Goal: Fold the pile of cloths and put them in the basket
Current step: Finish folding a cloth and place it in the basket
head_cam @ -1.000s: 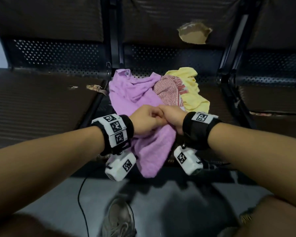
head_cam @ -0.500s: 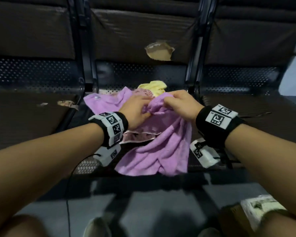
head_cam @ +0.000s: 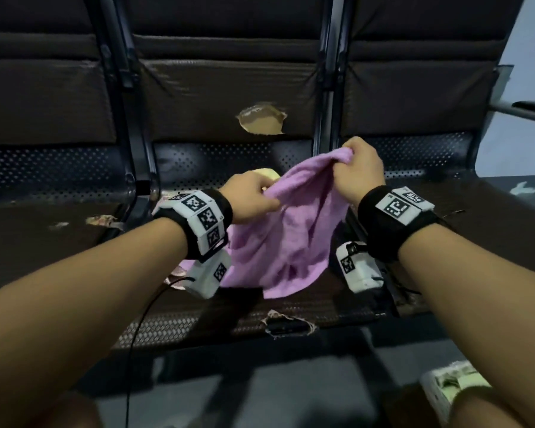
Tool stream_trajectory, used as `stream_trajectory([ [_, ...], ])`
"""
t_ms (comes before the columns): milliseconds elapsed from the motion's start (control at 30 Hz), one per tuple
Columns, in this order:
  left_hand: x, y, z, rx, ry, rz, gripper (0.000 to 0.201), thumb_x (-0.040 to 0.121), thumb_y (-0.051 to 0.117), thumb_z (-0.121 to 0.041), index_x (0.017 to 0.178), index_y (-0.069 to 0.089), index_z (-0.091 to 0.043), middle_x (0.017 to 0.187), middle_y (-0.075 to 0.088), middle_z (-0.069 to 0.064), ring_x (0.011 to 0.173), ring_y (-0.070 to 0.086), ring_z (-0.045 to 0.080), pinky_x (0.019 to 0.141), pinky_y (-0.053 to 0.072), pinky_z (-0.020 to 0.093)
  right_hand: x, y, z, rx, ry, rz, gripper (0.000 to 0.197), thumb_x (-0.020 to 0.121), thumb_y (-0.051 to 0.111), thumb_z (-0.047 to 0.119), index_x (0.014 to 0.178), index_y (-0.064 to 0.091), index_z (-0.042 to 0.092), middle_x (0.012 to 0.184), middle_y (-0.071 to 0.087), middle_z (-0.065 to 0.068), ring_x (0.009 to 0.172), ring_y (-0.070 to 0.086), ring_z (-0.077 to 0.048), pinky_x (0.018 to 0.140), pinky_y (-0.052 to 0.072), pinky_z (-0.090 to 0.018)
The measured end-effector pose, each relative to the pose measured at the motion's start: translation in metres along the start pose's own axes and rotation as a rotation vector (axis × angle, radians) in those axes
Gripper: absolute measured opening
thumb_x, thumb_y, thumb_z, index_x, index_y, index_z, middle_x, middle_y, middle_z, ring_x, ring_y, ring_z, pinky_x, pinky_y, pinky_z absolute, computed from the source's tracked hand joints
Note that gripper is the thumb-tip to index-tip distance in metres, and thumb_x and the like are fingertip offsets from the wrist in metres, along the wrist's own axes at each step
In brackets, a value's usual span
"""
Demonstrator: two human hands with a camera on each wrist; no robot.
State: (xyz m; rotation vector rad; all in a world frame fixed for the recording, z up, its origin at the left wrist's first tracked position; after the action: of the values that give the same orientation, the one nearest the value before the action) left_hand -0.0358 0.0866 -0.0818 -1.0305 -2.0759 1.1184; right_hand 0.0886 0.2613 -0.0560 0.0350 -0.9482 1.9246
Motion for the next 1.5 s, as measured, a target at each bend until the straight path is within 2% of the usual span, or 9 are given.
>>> stream_trajectory([
  [300, -0.036, 0.015, 0.020, -0.042, -0.020, -0.130, 0.007, 0.083, 0.055, -0.013, 0.078, 0.053, -0.009, 0.077, 0.063, 0.012, 0.079, 0.059, 0.035, 0.071, 0.049, 0.045, -0.059, 0.042, -0.017, -0.125, 0.132, 0.801, 0.007, 0.077, 0.074, 0.012, 0.082, 0.073, 0.006, 0.082, 0.070, -0.009, 0.076, 0.063, -0.020, 0.071, 0.052, -0.030],
  [433, -0.042, 0.019, 0.006, -0.164, 0.027, -0.165, 0.015, 0.077, 0.054, -0.002, 0.069, 0.047, -0.013, 0.064, 0.054, 0.004, 0.069, 0.054, 0.030, 0.061, 0.041, 0.038, -0.090, 0.055, -0.005, 0.146, 0.270, 1.006, 0.048, 0.065, 0.085, 0.038, 0.092, 0.070, 0.002, 0.091, 0.061, -0.016, 0.085, 0.051, -0.026, 0.081, 0.040, -0.041],
  [567, -0.046, 0.025, 0.002, -0.173, 0.042, -0.149, 0.029, 0.076, 0.071, -0.014, 0.090, 0.047, -0.020, 0.077, 0.062, 0.002, 0.073, 0.056, 0.025, 0.061, 0.040, 0.035, -0.077, 0.049, 0.005, 0.324, 0.252, 0.865, 0.037, 0.080, 0.079, 0.017, 0.104, 0.070, -0.009, 0.102, 0.070, -0.028, 0.092, 0.062, -0.030, 0.095, 0.050, -0.044],
  [700, -0.049, 0.029, 0.012, -0.097, 0.028, 0.020, 0.040, 0.075, 0.079, -0.025, 0.109, 0.058, -0.024, 0.088, 0.069, 0.000, 0.080, 0.064, 0.022, 0.069, 0.050, 0.029, -0.057, 0.033, 0.004, 0.215, 0.054, 0.611, 0.023, 0.082, 0.064, -0.007, 0.077, 0.067, 0.014, 0.076, 0.064, -0.005, 0.080, 0.057, -0.018, 0.073, 0.049, -0.027],
  [900, -0.051, 0.029, 0.005, -0.021, 0.034, 0.022, 0.024, 0.092, 0.056, -0.032, 0.104, 0.073, -0.020, 0.089, 0.072, 0.003, 0.084, 0.063, 0.023, 0.080, 0.051, 0.035, -0.047, 0.024, 0.001, -0.019, -0.109, 0.371, 0.027, 0.080, 0.051, -0.002, 0.075, 0.057, 0.024, 0.078, 0.062, 0.003, 0.079, 0.058, -0.020, 0.073, 0.045, -0.031],
  [1033, -0.048, 0.011, 0.007, 0.137, -0.006, -0.238, 0.042, 0.092, 0.050, -0.014, 0.129, 0.066, -0.028, 0.112, 0.074, 0.009, 0.104, 0.065, 0.030, 0.088, 0.051, 0.035, -0.053, 0.034, 0.005, -0.052, -0.099, 0.584, 0.018, 0.080, 0.070, 0.011, 0.071, 0.066, 0.026, 0.077, 0.069, 0.002, 0.074, 0.061, -0.013, 0.073, 0.050, -0.030],
  [1133, -0.048, 0.002, 0.009, 0.179, 0.021, -0.351, 0.054, 0.091, 0.050, -0.012, 0.141, 0.054, -0.033, 0.138, 0.060, 0.006, 0.123, 0.058, 0.030, 0.098, 0.050, 0.041, -0.072, 0.045, 0.008, -0.026, -0.039, 0.789, 0.028, 0.078, 0.082, 0.038, 0.060, 0.067, 0.024, 0.057, 0.061, 0.012, 0.052, 0.051, 0.000, 0.053, 0.041, -0.015],
  [1333, -0.049, 0.007, 0.006, 0.224, 0.144, -0.318, 0.009, 0.082, 0.062, -0.014, 0.089, 0.059, -0.019, 0.093, 0.060, -0.001, 0.091, 0.059, 0.027, 0.070, 0.046, 0.038, -0.057, 0.031, 0.022, 0.074, -0.194, 0.477, 0.015, 0.085, 0.065, 0.006, 0.094, 0.073, 0.015, 0.091, 0.073, -0.003, 0.088, 0.065, -0.020, 0.083, 0.050, -0.033],
  [1500, -0.048, 0.018, 0.001, -0.191, 0.119, -0.132, 0.037, 0.075, 0.080, -0.030, 0.069, 0.044, -0.020, 0.066, 0.051, -0.003, 0.062, 0.044, 0.016, 0.060, 0.036, 0.034, -0.050, 0.014, 0.018, 0.002, -0.222, 0.272, 0.021, 0.080, 0.059, 0.006, 0.084, 0.062, 0.026, 0.077, 0.065, 0.008, 0.079, 0.062, -0.020, 0.076, 0.053, -0.037],
])
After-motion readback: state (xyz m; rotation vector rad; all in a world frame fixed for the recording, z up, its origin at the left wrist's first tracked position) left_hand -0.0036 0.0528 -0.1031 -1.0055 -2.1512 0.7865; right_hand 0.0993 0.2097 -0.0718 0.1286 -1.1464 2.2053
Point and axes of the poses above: each hand's wrist, its own x-axis towards the middle knuckle, its own y-axis out of the palm, z = x × y, the point moved 5 cm from there along x, towards the middle knuckle
